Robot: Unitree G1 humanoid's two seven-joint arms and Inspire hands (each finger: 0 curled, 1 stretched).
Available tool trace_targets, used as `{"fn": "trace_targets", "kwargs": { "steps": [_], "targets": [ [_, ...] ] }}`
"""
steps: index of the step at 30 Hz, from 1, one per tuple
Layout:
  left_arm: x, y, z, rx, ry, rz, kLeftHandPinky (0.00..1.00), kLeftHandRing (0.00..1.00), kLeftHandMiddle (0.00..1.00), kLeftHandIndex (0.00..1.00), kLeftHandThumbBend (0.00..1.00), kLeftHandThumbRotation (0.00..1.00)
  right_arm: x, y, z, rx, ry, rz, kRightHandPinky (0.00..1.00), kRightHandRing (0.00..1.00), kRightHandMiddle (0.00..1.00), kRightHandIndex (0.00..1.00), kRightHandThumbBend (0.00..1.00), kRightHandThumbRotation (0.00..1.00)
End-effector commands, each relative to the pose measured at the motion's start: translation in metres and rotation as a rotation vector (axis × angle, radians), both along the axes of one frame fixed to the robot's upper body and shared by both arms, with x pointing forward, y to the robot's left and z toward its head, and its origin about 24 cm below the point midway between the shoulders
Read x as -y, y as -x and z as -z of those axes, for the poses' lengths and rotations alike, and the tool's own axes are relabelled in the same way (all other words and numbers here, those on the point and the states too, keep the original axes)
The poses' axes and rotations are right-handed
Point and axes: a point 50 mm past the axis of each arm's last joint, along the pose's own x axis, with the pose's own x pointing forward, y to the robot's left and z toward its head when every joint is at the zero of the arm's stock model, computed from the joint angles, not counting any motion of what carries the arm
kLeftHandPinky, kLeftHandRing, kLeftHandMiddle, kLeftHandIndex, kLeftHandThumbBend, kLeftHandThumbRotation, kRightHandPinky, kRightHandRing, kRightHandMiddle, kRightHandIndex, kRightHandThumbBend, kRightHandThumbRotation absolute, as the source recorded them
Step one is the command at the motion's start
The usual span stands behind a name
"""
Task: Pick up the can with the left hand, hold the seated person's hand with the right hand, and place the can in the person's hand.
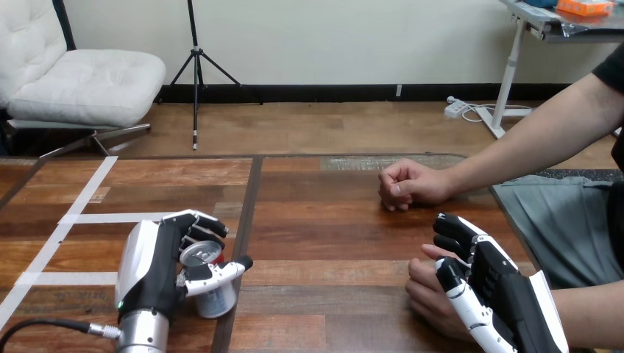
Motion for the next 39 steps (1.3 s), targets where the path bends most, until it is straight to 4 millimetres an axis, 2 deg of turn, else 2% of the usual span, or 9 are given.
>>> {"fn": "trace_targets", "kwargs": {
  "steps": [1, 27, 39],
  "targets": [
    [0.006, -0.024, -0.04, 0.165, -0.026, 0.05, 0.39, 0.45, 0.5, 0.5, 0.72, 0.0, -0.003, -0.016, -0.013, 0.091, -0.001, -0.016, 0.79, 0.85, 0.86, 0.83, 0.58, 0.66],
    [0.011, -0.025, -0.06, 0.228, -0.027, 0.09, 0.37, 0.44, 0.5, 0.49, 0.72, 0.0, -0.005, -0.018, -0.013, 0.098, -0.002, -0.013, 0.78, 0.85, 0.86, 0.83, 0.57, 0.66],
    [0.011, -0.023, -0.058, 0.209, -0.039, 0.096, 0.37, 0.44, 0.49, 0.49, 0.73, 0.0, -0.005, -0.018, -0.013, 0.102, 0.002, -0.009, 0.78, 0.85, 0.86, 0.83, 0.57, 0.66]
  ]
}}
